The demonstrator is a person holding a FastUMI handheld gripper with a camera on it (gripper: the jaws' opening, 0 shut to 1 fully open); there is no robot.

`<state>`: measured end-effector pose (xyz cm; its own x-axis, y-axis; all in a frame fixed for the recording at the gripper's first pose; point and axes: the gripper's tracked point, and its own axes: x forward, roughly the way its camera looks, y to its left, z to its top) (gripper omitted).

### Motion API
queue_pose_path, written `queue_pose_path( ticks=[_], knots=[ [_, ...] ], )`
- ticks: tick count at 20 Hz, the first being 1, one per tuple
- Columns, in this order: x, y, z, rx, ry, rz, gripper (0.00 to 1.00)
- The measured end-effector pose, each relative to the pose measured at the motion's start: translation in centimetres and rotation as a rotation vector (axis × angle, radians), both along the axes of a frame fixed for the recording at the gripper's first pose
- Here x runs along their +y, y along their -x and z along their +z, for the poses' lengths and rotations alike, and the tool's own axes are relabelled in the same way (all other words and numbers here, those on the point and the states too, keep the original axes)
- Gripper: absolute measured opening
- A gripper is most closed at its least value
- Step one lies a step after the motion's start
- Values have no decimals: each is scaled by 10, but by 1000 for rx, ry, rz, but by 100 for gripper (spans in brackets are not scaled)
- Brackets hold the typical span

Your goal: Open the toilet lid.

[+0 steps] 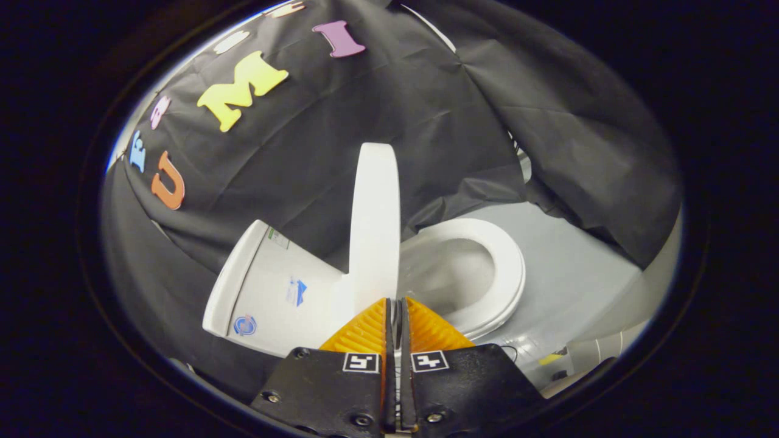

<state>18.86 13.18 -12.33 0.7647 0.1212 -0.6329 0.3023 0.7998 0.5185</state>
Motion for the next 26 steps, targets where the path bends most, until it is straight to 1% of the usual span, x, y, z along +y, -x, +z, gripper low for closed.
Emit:
queue_pose_path(
  ticks=[9, 14, 26],
  knots=[
    [35, -3, 23, -28, 119, 49, 6],
    [66, -9, 38, -63, 198, 100, 6],
    [129, -21, 59, -112, 300, 188, 10]
  ],
)
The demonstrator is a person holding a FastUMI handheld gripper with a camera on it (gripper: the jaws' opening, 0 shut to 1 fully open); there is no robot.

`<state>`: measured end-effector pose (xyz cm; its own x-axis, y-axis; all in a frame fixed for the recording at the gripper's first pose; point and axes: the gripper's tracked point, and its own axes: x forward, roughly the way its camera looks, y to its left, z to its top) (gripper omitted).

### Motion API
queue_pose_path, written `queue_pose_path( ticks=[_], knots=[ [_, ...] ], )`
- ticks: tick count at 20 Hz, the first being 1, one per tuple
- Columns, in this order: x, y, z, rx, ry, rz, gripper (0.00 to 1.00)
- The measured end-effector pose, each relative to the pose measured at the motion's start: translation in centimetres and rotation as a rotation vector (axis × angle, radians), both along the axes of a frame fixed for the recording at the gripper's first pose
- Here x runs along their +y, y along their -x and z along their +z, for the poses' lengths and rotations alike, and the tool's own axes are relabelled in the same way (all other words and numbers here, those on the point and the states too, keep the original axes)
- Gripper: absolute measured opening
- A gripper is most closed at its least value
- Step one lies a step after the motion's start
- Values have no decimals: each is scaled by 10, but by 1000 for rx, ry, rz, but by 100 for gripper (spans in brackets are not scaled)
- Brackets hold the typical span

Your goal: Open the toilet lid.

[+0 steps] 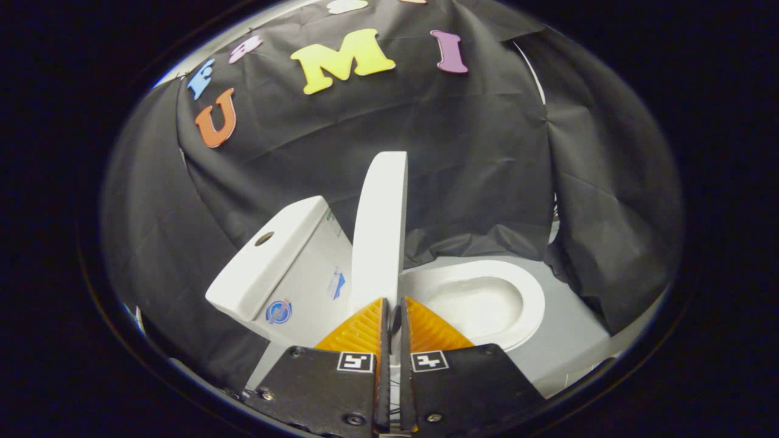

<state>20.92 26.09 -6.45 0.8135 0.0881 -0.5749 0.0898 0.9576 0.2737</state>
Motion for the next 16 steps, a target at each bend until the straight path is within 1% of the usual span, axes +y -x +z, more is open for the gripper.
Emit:
queue_pose_path(
  ticks=[5, 11, 13, 16],
  knots=[
    [24, -4, 4, -12, 20, 49, 11],
    [52, -9, 6, -26, 37, 98, 11],
    [57, -8, 9, -25, 32, 95, 12],
    [72, -9, 9, -19, 26, 123, 12]
  ],
)
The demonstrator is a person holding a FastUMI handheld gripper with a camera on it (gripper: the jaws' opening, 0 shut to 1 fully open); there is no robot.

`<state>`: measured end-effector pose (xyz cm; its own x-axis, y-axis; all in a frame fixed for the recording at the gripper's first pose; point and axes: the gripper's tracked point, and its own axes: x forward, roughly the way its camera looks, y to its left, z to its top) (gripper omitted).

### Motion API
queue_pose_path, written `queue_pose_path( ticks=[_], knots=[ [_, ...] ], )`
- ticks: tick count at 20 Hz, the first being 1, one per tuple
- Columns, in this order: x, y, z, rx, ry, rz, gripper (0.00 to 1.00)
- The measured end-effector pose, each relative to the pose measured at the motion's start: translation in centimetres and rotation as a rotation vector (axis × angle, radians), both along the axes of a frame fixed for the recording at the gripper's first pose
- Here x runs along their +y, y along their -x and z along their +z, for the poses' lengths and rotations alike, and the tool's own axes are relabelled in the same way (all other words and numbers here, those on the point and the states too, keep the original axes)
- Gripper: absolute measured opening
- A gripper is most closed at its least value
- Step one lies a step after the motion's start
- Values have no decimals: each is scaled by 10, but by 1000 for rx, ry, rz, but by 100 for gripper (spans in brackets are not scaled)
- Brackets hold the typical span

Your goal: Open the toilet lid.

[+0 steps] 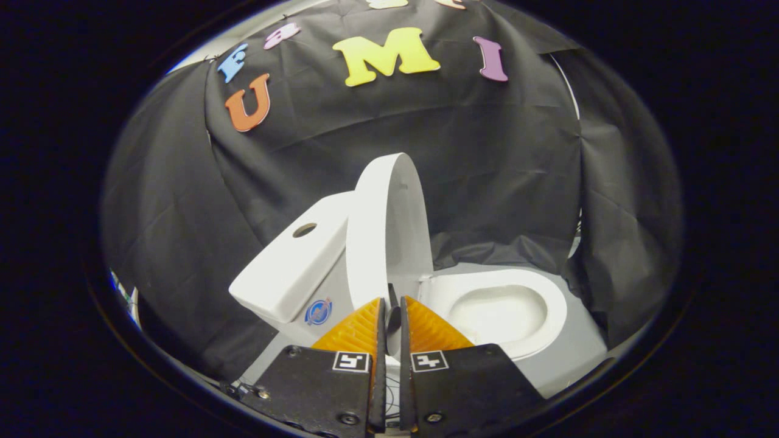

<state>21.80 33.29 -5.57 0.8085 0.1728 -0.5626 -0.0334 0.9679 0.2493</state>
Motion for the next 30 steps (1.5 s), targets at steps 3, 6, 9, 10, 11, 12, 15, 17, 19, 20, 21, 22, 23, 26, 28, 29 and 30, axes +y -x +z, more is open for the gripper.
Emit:
queue_pose_path(
  ticks=[3, 6, 9, 10, 11, 12, 15, 17, 19, 20, 21, 22, 23, 26, 28, 29, 30],
  knots=[
    [13, -2, -1, -8, 44, 24, 12],
    [28, -4, -2, -7, 81, 42, 12],
    [43, -6, -3, -9, 93, 70, 12],
    [47, -6, -4, -13, 99, 80, 12],
    [51, -5, -5, -19, 107, 91, 12],
    [54, -7, -5, -24, 120, 97, 12],
    [60, -7, -5, -27, 134, 114, 12],
    [65, -8, -5, -29, 128, 121, 12],
    [69, -6, -5, -34, 125, 134, 12],
    [71, -6, -6, -37, 127, 139, 12],
    [72, -7, -6, -38, 128, 142, 12],
    [73, -7, -7, -39, 129, 144, 12],
    [73, -8, -6, -42, 133, 143, 12],
    [73, -6, -5, -60, 158, 141, 12],
    [70, -6, -5, -63, 133, 124, 12],
    [70, -6, -4, -62, 124, 134, 12],
    [71, -5, -4, -59, 124, 152, 14]
  ],
)
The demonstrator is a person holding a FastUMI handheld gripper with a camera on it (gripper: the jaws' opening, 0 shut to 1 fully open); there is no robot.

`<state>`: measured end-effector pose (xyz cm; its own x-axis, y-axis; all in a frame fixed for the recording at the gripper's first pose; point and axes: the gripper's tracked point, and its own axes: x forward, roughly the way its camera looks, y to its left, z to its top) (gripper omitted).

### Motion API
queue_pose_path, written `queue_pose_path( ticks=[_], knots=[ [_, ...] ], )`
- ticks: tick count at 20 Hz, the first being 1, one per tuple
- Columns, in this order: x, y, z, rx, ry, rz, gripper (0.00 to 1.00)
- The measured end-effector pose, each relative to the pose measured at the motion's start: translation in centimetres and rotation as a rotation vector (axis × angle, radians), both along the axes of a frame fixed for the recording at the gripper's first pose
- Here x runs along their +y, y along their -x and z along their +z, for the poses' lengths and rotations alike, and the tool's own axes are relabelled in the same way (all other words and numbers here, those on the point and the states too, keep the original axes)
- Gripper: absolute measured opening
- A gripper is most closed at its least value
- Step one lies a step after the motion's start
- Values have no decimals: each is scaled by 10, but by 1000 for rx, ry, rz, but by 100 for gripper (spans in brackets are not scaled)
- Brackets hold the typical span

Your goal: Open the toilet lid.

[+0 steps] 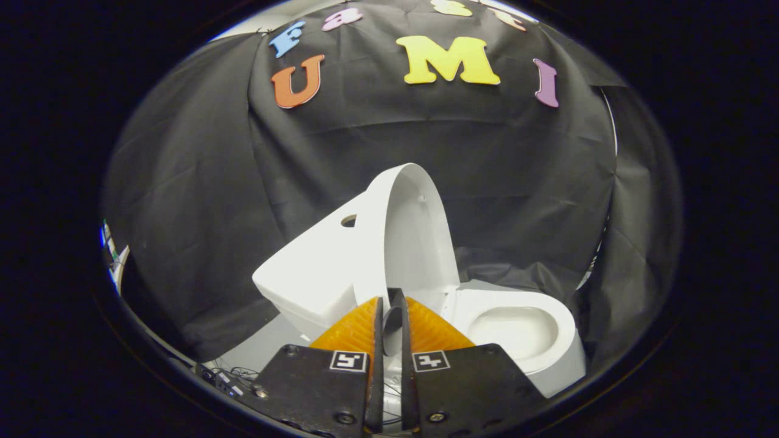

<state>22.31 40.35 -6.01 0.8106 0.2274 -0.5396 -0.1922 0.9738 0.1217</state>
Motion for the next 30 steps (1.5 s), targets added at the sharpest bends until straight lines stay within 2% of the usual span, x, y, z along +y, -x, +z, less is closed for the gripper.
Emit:
queue_pose_path(
  ticks=[3, 5, 9, 18, 19, 22, 26, 30],
  knots=[
    [-4, 7, 9, -13, -21, 55, 26],
    [-14, 12, 20, -50, -36, 62, 36],
    [-36, 22, 25, -74, -62, 65, 70],
    [-101, 51, 38, -142, -77, 51, 70],
    [-109, 56, 36, -140, -77, 48, 73],
    [-140, 68, 33, -130, -74, 2, 100],
    [-177, 85, 44, -165, -54, -55, 98],
    [-215, 103, 68, -296, -35, -82, 98]
  ],
)
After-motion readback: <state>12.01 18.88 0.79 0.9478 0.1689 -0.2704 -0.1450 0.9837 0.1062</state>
